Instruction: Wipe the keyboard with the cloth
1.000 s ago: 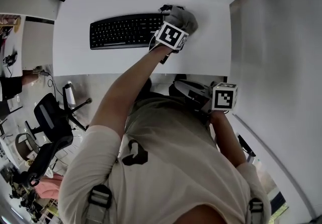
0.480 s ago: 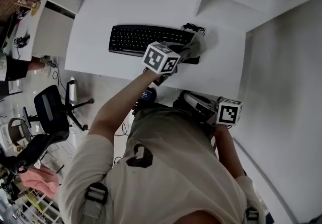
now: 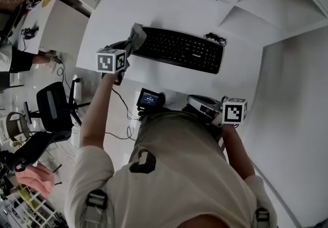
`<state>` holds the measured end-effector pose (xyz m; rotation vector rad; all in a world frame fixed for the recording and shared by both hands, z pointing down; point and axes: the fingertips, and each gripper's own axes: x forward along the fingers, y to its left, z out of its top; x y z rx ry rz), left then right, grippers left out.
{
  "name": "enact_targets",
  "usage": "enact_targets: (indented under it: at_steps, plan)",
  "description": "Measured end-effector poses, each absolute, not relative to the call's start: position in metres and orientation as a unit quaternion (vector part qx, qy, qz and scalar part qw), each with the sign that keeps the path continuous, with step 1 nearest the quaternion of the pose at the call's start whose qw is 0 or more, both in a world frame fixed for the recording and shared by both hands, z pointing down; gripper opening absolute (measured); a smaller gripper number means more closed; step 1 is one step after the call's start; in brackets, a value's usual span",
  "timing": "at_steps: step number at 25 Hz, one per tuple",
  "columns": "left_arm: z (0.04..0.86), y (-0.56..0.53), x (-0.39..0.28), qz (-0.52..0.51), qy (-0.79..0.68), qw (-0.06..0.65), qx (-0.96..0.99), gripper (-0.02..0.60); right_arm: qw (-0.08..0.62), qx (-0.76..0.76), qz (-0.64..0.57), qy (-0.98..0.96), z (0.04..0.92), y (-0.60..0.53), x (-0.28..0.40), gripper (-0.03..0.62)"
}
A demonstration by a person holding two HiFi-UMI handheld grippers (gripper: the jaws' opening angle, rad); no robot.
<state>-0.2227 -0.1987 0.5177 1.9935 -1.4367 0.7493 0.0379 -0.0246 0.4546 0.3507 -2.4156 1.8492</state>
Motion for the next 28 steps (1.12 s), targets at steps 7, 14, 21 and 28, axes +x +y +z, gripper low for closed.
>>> enact_targets:
  at_steps: [7,14,21,28]
  plan:
    - [0.547,-0.241,-0.270,0.320,-0.542,0.273,0.727,0.023,0.080,0.121,0.589,-0.795,0.453,-0.021,-0.001,0.006]
    - [0.576,-0.279,-0.265,0.378,-0.520,0.241,0.727,0.023,0.070,0.179,0.585,-0.788,0.453,-0.020,-0.003,0.006]
    - [0.593,-0.286,-0.259,0.421,-0.502,0.207,0.727,0.023,0.049,0.221,0.587,-0.777,0.454,-0.021,0.007,0.006]
    - [0.597,-0.286,-0.253,0.430,-0.506,0.197,0.721,0.023,0.042,0.210,0.593,-0.776,0.455,-0.021,0.007,0.006]
